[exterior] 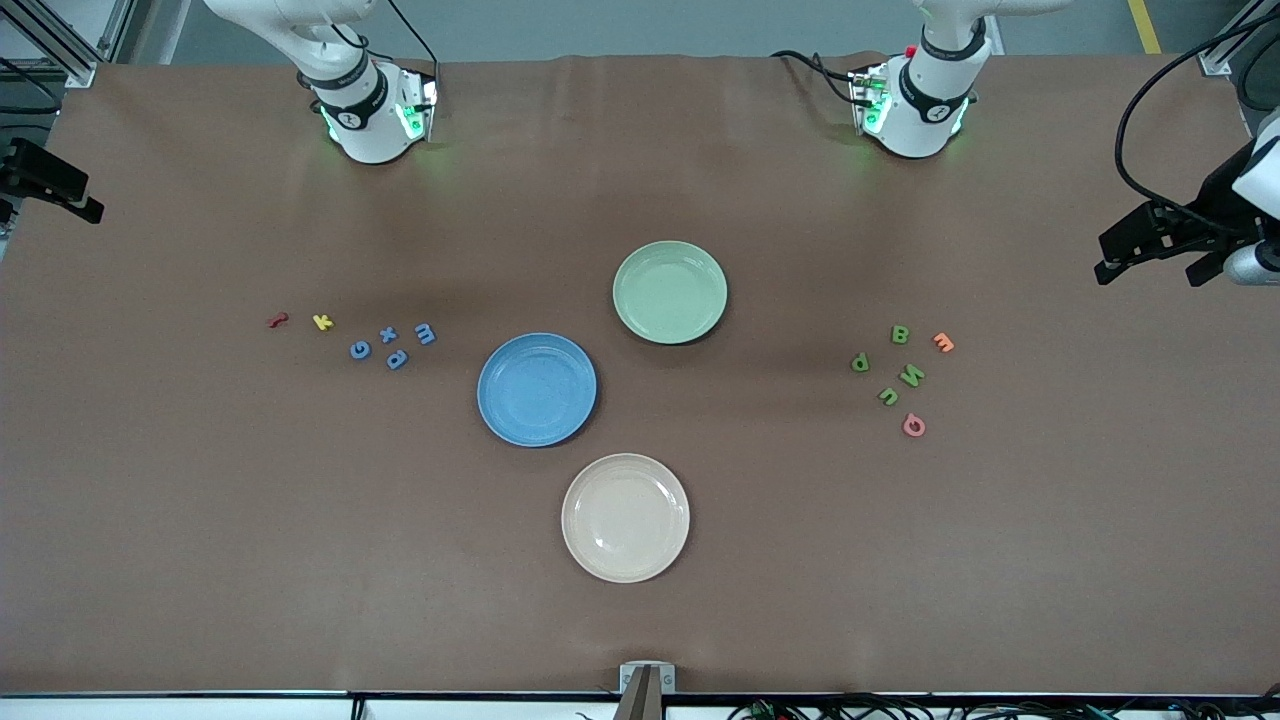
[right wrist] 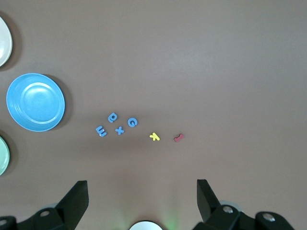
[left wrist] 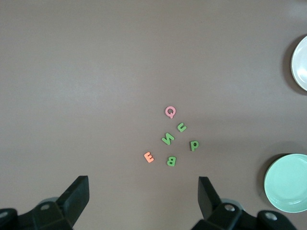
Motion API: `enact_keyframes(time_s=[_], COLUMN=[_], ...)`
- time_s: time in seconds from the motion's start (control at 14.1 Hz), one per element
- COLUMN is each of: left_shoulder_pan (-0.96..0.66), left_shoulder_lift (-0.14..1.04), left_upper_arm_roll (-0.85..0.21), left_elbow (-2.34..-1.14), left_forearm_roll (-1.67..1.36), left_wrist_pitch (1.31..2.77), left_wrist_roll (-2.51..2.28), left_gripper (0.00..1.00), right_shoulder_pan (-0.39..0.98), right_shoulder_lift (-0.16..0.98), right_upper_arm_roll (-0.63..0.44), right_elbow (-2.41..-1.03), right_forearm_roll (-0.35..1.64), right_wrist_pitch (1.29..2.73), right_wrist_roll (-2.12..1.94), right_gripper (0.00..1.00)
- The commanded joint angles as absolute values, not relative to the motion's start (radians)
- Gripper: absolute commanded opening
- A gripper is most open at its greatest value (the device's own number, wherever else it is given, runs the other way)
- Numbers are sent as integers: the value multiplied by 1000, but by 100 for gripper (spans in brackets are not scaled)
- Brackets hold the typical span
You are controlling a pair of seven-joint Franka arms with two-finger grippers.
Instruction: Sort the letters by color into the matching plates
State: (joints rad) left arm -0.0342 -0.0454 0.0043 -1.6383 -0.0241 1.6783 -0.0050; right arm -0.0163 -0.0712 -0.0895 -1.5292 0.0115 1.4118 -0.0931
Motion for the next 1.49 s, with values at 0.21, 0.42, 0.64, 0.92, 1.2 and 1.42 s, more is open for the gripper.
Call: enact_keyframes(time_s=[0.21, 0.42, 0.64, 0.92, 1.2, 1.42], left_shoulder_pan=[-34, -35, -37, -47, -80, -86], left_shoulder_lift=[-35, -37, -22, 37, 84, 80], left_upper_arm_roll=[3, 3, 3, 2, -11, -24], left_elbow=[-1617, -1617, -1620, -1646, -1712, -1813], left_forearm_roll=[-25, -32, -38, -49, -54, -52], left_wrist_pitch=[1654, 1637, 1582, 1520, 1557, 1640], left_wrist_roll=[-2, -9, -29, -49, -126, -138], left_gripper=[100, 100, 100, 100, 100, 100], right_shoulder_pan=[-25, -25, -28, -31, -29, -32], right_shoulder_lift=[-94, -89, -83, -54, -54, -42], right_upper_arm_roll=[-86, -86, -87, -89, -89, -89], right_elbow=[-1552, -1545, -1542, -1536, -1537, -1537], right_forearm_roll=[18, 18, 20, 17, 18, 20], right_wrist_pitch=[1416, 1405, 1402, 1417, 1431, 1457], right_wrist_roll=[-124, -123, -112, -121, -121, -123], right_gripper=[100, 100, 100, 100, 100, 100])
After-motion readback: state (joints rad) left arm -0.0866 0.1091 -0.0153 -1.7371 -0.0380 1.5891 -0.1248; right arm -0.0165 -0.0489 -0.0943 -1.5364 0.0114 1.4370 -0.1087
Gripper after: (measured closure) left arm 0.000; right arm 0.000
